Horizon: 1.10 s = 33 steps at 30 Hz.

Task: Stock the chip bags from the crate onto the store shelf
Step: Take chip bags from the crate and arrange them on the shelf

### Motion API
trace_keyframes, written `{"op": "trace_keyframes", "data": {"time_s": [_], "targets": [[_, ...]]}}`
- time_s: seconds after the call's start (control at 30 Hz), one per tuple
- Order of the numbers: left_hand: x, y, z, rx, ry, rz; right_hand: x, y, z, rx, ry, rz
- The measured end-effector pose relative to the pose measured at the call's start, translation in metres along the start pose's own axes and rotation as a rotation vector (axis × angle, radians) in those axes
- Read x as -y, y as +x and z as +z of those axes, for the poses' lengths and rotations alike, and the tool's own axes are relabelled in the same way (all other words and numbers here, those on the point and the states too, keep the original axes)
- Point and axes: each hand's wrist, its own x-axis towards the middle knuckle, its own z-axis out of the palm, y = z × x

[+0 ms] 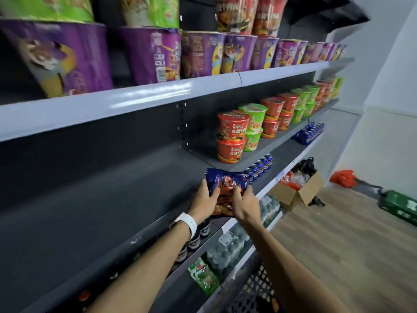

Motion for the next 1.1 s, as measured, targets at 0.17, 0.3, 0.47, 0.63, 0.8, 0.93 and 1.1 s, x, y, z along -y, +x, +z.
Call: {"op": "trace_keyframes", "data": {"time_s": [0.17,0.3,0.47,0.63,0.8,0.93,1.1], "targets": [[0.017,-0.026,-0.078,-0.115,0.021,0.041,0.058,-0.039,0.031,0.074,0.033,-0.069],[0.034,-0.057,-0.145,-0.202,0.036,0.053,0.102,-0.081,0.062,0.145,0.068,-0.140],[0.059,-0.110,-0.233,-0.322,0.067,0.024,0.156,-0.149,0.112,0.253,0.107,-0.211],[0.096,-0.174,-0.324,-0.439,0.117,-0.022,0.204,-0.220,0.177,0.368,0.142,-0.282],[0.141,-0.239,-0.410,-0.565,0.160,-0.134,0.245,-0.292,0.251,0.486,0.148,-0.373],[0.173,-0.290,-0.467,-0.661,0.175,-0.195,0.275,-0.353,0.294,0.602,0.141,-0.439],[0.204,-0.339,-0.510,-0.769,0.188,-0.251,0.298,-0.408,0.333,0.712,0.114,-0.518]]}}
